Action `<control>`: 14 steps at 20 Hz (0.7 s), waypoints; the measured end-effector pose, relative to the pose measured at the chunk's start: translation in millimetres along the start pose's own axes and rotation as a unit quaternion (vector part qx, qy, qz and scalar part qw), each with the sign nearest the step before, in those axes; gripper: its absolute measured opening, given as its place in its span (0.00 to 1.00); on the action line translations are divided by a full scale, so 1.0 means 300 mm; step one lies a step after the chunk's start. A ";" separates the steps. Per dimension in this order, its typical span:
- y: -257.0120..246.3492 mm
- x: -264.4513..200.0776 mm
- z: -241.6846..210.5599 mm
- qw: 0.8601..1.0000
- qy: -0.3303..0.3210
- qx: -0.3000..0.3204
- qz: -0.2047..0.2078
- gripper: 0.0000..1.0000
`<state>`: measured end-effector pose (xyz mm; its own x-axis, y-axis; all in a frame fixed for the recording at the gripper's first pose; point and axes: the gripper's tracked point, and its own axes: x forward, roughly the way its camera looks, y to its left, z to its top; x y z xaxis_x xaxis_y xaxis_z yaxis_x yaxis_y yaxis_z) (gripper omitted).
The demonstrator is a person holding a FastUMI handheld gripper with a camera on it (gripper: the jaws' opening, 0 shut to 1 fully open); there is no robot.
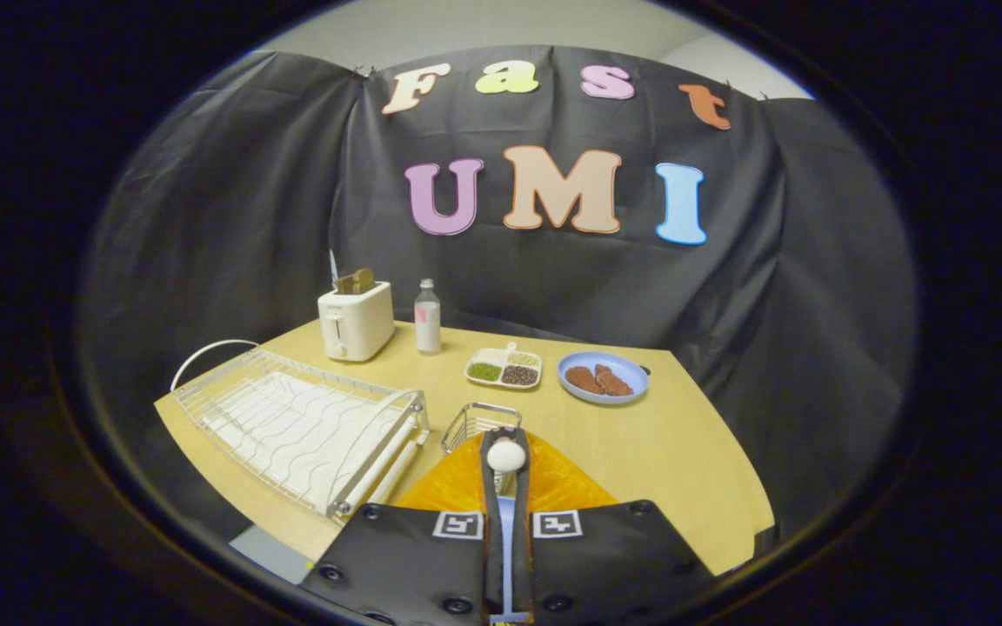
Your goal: Take the plate from the dish rack, then take the spoon from the basket and place it into the plate.
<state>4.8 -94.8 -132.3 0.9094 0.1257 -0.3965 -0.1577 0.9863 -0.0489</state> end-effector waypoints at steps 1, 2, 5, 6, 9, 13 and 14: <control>0.006 -0.025 -0.007 1.000 0.001 0.004 -0.004 0.07; 0.011 -0.048 -0.010 1.000 0.002 0.007 -0.008 0.07; 0.016 -0.109 -0.031 1.000 0.004 0.005 -0.024 0.07; 0.021 -0.126 -0.044 1.000 0.007 0.005 -0.026 0.07; 0.023 -0.166 -0.099 0.999 0.020 0.008 -0.036 0.07; 0.032 -0.192 -0.188 0.998 0.037 0.000 -0.040 0.07; 0.036 -0.195 -0.205 0.998 0.041 0.000 -0.040 0.07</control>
<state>-73.7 -98.2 -166.1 0.8847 0.0377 -0.4646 -0.0857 0.9929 -0.0826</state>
